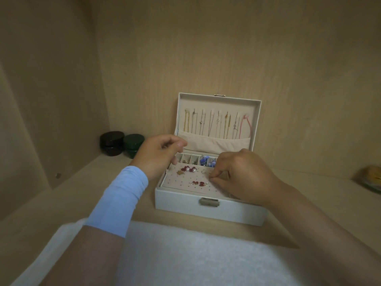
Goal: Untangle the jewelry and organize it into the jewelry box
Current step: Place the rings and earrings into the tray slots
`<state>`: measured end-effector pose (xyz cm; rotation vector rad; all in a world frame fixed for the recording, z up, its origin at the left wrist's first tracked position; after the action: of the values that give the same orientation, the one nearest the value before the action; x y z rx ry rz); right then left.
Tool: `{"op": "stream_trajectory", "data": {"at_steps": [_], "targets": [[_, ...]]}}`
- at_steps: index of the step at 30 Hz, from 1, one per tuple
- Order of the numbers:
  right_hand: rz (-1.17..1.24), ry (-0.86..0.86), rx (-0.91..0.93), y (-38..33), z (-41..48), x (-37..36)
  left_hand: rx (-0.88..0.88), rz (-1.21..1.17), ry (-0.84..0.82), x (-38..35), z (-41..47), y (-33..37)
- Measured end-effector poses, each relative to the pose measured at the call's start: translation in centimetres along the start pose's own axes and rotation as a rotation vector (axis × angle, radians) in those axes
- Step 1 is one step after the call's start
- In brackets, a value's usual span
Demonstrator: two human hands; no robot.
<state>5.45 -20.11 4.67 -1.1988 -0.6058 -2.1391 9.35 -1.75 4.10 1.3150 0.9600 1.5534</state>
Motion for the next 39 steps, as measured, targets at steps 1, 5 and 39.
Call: {"op": "stream_trajectory", "data": {"at_steps": [1,5,39], "targets": [[-0.003,0.031,-0.013,0.1,-0.1,0.2,0.000,0.011,-0.003,0.0,0.1,0.0],[0.069,0.102,-0.092,-0.1,0.8,0.4,0.003,0.038,0.002,0.4,0.2,-0.2],[0.089,0.093,0.173,-4.9,4.5,-2.0,0.017,0.253,0.039,1.9,0.5,-1.0]]}}
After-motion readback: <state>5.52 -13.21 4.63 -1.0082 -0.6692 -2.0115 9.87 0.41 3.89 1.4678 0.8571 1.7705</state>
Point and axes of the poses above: each hand's wrist, its own z-axis towards the middle knuckle, its own x-axis out of the back of the hand, y = z × x, the point moved 8 cm from there along z, towards the middle knuckle, and after that the axes turned 12 degrees about x, right-handed, at the moved point
